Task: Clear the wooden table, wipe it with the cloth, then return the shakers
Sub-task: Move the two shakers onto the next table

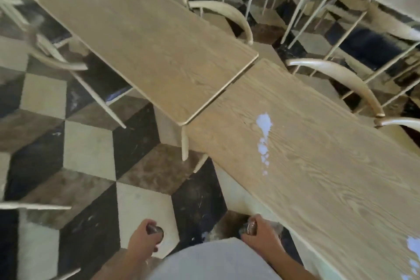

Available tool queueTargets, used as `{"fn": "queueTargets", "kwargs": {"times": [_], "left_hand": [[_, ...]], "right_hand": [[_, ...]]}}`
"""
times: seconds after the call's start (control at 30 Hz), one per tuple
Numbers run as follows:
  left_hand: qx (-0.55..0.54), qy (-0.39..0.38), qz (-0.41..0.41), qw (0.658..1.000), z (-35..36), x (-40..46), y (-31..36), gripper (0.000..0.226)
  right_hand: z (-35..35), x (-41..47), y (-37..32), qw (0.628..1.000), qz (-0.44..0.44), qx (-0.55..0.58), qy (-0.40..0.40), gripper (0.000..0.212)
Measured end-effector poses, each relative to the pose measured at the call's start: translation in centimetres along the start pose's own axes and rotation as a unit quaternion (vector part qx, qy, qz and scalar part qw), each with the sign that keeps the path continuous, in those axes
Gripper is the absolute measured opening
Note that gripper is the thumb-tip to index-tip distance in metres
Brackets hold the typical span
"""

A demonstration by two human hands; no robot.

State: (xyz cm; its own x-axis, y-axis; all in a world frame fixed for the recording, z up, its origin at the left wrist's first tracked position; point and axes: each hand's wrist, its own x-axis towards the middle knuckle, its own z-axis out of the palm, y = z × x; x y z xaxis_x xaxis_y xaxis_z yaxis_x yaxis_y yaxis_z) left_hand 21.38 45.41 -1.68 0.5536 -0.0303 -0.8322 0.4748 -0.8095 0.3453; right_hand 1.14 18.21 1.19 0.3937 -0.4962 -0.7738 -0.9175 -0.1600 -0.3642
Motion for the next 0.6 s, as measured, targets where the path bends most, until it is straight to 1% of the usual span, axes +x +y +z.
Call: {"fn": "queueTargets", "kwargs": {"times": [0.03,0.1,0.17,0.2,0.27,0.3,0.4,0.47,0.53,0.6], "left_hand": [[-0.016,0.009,-0.016,1.000,-1.2,0.2,-1.4,0.029],[-0.046,0.018,-0.050,0.998,-3.1,0.2,-3.5,0.029],[-0.064,0.026,-0.078,0.995,-4.2,0.0,-5.3,0.025],[-0.072,0.036,-0.079,0.994,-4.6,-0.4,-5.6,0.023],[-0.074,0.053,-0.077,0.993,-5.1,-0.6,-6.1,0.014],[-0.070,0.051,-0.079,0.993,-5.4,-0.6,-6.0,0.013],[-0.046,0.042,-0.078,0.995,-7.1,0.8,-5.4,0.021],[-0.049,0.035,-0.084,0.995,-8.8,2.6,-5.0,0.027],[-0.042,0.043,-0.086,0.994,-10.9,4.5,-3.4,0.030],[-0.042,0.053,-0.073,0.995,-13.1,6.1,-0.9,0.033]], "right_hand": [[0.0,0.4,-1.8,1.000,-0.006,0.001,-0.031,0.033],[-0.4,1.5,-4.8,0.997,0.004,0.028,-0.078,0.039],[-0.3,2.9,-6.7,0.995,0.024,0.047,-0.081,0.048],[0.0,3.5,-7.4,0.995,0.029,0.044,-0.082,0.051],[0.8,4.3,-9.6,0.996,0.013,0.033,-0.080,0.053],[1.3,4.7,-10.9,0.996,0.000,0.027,-0.080,0.052],[2.7,6.7,-15.0,0.995,-0.042,-0.010,-0.092,0.044],[3.5,8.7,-17.8,0.990,-0.070,-0.049,-0.111,0.041],[4.0,10.5,-20.7,0.984,-0.087,-0.080,-0.135,0.040],[4.3,12.4,-23.9,0.980,-0.097,-0.104,-0.141,0.041]]}}
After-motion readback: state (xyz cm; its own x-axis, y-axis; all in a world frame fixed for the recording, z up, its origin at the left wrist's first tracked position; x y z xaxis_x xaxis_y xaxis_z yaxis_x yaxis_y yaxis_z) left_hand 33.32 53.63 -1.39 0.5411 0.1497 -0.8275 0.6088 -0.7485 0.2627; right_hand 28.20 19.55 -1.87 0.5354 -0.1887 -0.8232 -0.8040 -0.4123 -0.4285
